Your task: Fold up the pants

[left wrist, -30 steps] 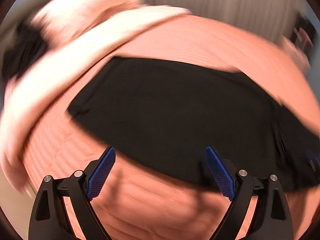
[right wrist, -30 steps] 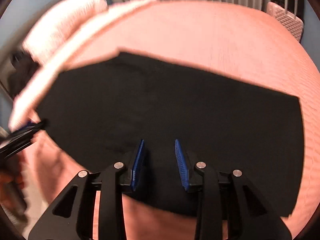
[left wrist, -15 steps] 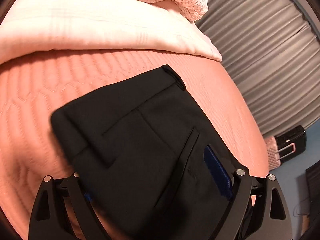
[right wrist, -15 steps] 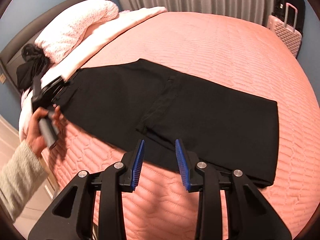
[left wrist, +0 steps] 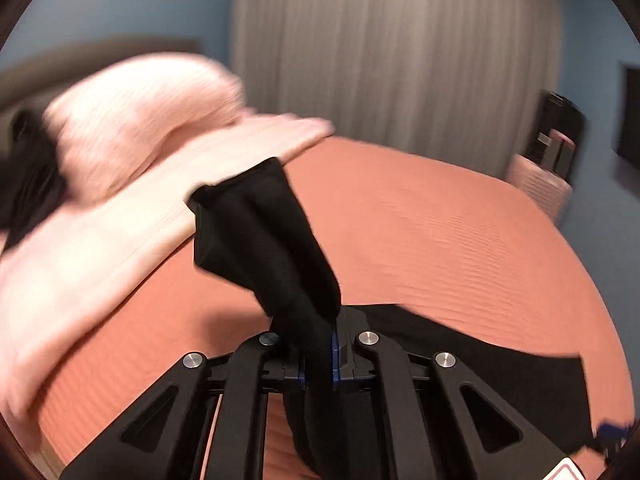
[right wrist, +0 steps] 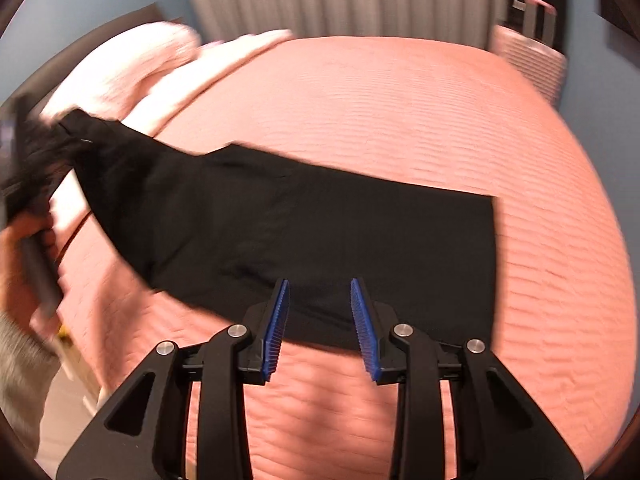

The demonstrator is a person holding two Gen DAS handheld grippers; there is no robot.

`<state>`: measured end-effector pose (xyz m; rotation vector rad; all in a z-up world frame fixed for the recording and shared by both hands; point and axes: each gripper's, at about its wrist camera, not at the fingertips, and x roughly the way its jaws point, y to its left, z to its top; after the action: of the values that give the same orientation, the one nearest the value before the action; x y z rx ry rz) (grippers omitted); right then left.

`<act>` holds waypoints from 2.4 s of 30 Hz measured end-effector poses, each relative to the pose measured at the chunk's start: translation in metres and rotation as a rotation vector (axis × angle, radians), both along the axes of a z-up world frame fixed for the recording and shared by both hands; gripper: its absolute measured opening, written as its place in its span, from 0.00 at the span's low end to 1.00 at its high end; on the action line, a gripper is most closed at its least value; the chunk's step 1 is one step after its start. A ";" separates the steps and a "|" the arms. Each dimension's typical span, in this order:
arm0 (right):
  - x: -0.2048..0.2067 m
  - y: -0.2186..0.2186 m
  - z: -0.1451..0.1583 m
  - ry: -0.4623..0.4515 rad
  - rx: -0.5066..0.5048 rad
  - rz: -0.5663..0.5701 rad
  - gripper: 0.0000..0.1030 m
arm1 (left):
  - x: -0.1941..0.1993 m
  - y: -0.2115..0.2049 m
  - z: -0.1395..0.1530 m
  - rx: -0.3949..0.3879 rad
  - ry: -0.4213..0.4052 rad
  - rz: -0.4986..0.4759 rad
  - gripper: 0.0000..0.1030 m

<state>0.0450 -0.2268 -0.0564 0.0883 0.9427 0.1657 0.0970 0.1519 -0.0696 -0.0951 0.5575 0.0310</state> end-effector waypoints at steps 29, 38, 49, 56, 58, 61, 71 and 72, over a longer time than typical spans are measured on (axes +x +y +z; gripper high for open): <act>0.078 -0.138 -0.089 0.261 0.417 -0.099 0.63 | -0.123 -0.257 -0.081 0.238 0.221 -0.590 0.48; 0.113 -0.139 -0.103 0.324 0.516 -0.102 0.67 | -0.126 -0.211 -0.061 0.265 0.247 -0.493 0.48; 0.096 -0.139 -0.087 0.244 0.215 -0.059 0.08 | -0.095 -0.163 -0.062 0.291 0.282 -0.321 0.55; 0.073 -0.168 -0.081 0.211 0.173 -0.198 0.33 | -0.068 -0.137 -0.064 0.292 0.307 -0.219 0.56; 0.053 -0.170 -0.055 0.103 0.064 -0.260 0.33 | -0.054 -0.126 -0.060 0.296 0.301 -0.193 0.56; 0.048 -0.138 -0.022 0.014 0.146 -0.166 0.31 | -0.017 -0.113 -0.049 0.276 0.284 -0.150 0.56; 0.113 -0.050 -0.059 0.084 0.084 0.028 0.24 | 0.166 -0.109 -0.072 0.281 0.472 -0.102 0.55; 0.110 -0.054 -0.062 0.089 0.084 0.022 0.24 | 0.172 -0.101 -0.073 0.268 0.488 -0.088 0.54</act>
<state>0.1546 -0.2807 -0.1189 0.1642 1.0259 0.2232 0.2687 0.0507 -0.1428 0.2047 1.0389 0.0430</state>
